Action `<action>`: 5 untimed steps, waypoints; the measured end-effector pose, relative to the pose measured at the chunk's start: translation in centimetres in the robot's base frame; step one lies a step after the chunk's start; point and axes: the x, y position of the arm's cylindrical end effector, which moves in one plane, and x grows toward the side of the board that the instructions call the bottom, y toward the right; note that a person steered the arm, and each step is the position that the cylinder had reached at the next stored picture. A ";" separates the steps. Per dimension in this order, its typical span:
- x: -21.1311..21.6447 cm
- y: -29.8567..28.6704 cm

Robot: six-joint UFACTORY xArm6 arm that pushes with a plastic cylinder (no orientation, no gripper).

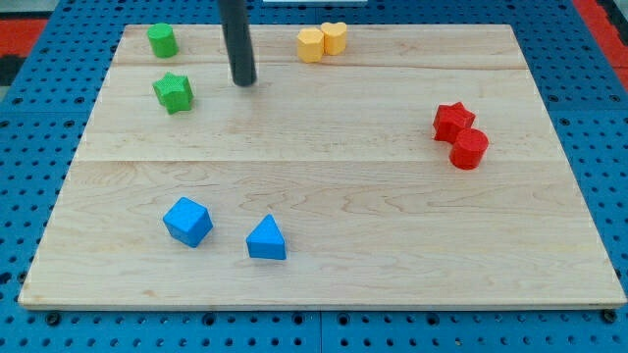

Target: Move the green star to the bottom right of the green circle

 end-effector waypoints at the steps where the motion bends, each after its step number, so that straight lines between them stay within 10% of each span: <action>1: 6.1 -3.5; 5: -2.3 -9.7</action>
